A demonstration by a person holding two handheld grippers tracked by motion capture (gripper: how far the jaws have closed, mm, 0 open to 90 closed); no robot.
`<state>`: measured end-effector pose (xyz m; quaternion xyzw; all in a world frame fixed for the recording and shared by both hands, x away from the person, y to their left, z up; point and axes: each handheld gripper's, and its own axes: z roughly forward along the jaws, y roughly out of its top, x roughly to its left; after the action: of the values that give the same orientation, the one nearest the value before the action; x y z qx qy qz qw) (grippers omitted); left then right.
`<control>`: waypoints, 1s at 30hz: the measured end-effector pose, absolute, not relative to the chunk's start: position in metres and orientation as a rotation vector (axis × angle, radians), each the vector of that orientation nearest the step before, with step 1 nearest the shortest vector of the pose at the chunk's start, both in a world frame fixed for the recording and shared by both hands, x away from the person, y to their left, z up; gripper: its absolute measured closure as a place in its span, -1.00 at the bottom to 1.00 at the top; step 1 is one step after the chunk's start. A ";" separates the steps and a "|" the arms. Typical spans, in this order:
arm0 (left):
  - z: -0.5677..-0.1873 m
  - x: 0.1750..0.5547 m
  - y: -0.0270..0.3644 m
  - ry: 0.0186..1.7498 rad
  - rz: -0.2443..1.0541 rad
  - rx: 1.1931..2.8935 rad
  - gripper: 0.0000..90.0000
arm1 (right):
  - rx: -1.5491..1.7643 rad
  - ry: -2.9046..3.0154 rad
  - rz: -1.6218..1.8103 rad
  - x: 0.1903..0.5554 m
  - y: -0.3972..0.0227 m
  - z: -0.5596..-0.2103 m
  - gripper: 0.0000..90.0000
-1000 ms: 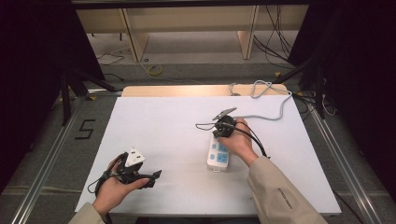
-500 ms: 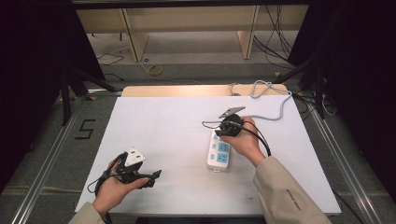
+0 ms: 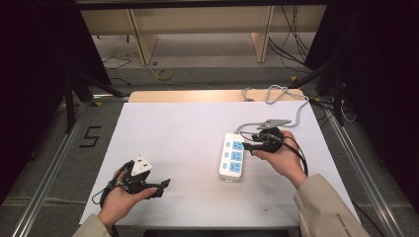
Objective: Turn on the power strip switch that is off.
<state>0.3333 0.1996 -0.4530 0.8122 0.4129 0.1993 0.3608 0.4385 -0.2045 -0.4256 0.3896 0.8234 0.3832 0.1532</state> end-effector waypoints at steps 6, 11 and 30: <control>-0.452 0.333 0.200 1.060 0.529 2.088 -0.65 | 1.130 2.321 1.148 0.420 -0.224 -0.425 -0.14; -0.452 0.333 0.200 1.062 0.533 2.086 -0.65 | 1.119 2.295 1.170 0.402 -0.241 -0.428 -0.22; -0.451 0.331 0.198 1.052 0.556 2.096 -0.65 | 1.157 2.188 1.257 0.331 -0.290 -0.441 -0.33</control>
<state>0.3306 0.1979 -0.4513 0.8122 0.4074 0.2153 0.3577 0.3306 -0.2904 -0.4406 0.4098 0.7751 0.4452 0.1820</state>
